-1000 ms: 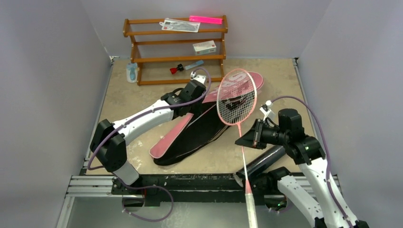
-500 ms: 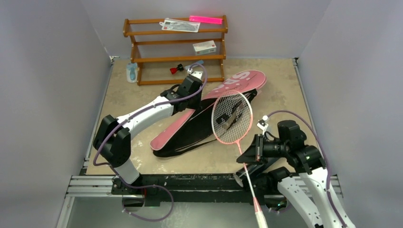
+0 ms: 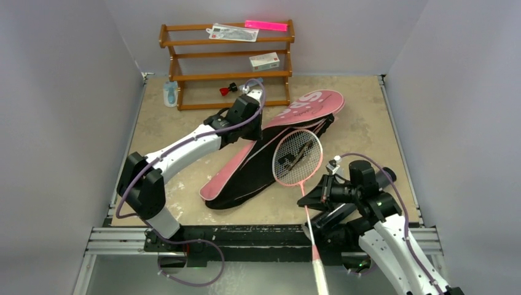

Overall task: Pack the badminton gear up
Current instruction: Place the racket in the racket bag.

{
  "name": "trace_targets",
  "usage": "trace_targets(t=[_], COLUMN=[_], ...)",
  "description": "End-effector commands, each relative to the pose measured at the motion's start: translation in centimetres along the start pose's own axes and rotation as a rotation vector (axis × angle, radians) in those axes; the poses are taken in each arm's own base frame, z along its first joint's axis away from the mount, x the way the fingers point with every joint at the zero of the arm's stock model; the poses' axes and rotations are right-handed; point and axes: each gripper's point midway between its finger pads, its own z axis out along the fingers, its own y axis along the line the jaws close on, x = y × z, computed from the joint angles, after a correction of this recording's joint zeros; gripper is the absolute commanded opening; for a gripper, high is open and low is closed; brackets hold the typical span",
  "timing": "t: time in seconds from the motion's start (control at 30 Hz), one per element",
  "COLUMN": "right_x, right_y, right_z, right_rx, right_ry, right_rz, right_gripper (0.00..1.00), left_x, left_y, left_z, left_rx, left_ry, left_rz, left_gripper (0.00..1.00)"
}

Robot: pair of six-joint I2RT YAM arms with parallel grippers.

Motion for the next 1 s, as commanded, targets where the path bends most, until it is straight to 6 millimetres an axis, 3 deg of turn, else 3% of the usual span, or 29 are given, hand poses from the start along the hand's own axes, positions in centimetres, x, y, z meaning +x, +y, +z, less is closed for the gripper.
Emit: trace_targets(t=[0.0,0.2,0.47,0.63,0.97], right_x=[-1.7,-3.3,-3.3,-5.5,-11.1], right_y=[3.6,5.0,5.6,6.4,7.0], right_z=[0.2,0.6,0.1,0.5,2.3], right_rx=[-0.136,-0.164,-0.168,-0.259,-0.182], right_ry=[-0.044,-0.073,-0.102,-0.205,-0.346], right_rz=[-0.021,-0.043,-0.017,0.025,-0.039], right_gripper=[0.0,0.0,0.0,0.0,0.0], left_x=[-4.0,-2.9,-1.9,-0.4,1.2], left_y=[-2.4,-2.6,-3.1,-4.5,-7.0], left_z=[-3.8,-4.4,-4.5,-4.9,-7.9], left_rx=[0.133,0.17,0.208,0.286,0.387], left_ry=[-0.14,-0.116,-0.08,-0.045,-0.011], left_rz=[-0.036,-0.035,-0.018,-0.016,0.0], left_gripper=[0.0,0.0,0.0,0.0,0.0])
